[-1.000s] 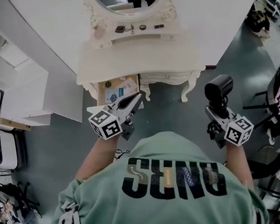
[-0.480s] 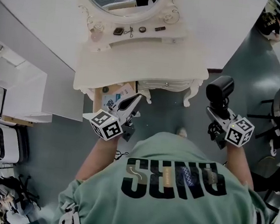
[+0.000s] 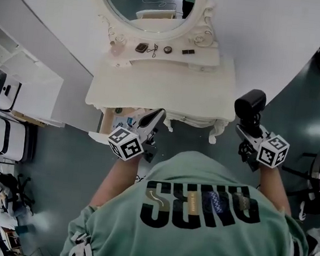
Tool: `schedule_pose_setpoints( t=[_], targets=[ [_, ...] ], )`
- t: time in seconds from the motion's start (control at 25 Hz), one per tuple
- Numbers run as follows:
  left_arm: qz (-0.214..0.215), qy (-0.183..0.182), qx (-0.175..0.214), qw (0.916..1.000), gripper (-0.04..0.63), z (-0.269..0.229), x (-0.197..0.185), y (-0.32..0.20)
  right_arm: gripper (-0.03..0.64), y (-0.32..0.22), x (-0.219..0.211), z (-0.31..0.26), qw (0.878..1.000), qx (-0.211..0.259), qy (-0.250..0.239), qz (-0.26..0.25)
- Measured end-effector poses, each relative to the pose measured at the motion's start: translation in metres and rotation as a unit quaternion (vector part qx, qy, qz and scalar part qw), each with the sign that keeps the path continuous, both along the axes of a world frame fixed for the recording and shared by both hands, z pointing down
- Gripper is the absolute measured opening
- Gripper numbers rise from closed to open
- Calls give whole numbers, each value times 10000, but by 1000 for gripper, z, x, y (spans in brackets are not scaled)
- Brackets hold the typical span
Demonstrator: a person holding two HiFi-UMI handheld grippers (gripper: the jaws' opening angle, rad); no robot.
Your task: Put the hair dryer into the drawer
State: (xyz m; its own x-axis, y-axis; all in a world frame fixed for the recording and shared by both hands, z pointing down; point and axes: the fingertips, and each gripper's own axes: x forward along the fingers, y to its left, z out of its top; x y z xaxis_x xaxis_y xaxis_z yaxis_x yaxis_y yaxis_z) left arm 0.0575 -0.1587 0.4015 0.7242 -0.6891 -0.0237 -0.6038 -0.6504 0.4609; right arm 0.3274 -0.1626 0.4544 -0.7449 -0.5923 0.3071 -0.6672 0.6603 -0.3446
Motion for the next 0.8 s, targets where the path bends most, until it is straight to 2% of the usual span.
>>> schedule_pose_setpoints(
  t=[0.24, 0.4, 0.6, 0.8],
  targets=[
    [-147, -74, -26, 9999, 5, 5, 3, -20, 126, -25, 6, 10, 10000, -71, -8, -69],
    [-62, -110, 68, 9999, 5, 8, -2, -36, 126, -32, 6, 12, 9999, -110, 21, 85],
    [57, -77, 130, 9999, 5, 9, -15, -56, 126, -37, 7, 7, 9991, -80, 283, 294],
    [-153, 4, 135, 9998, 5, 15, -44, -66, 126, -53, -15, -2, 9980, -103, 610, 161]
  ],
)
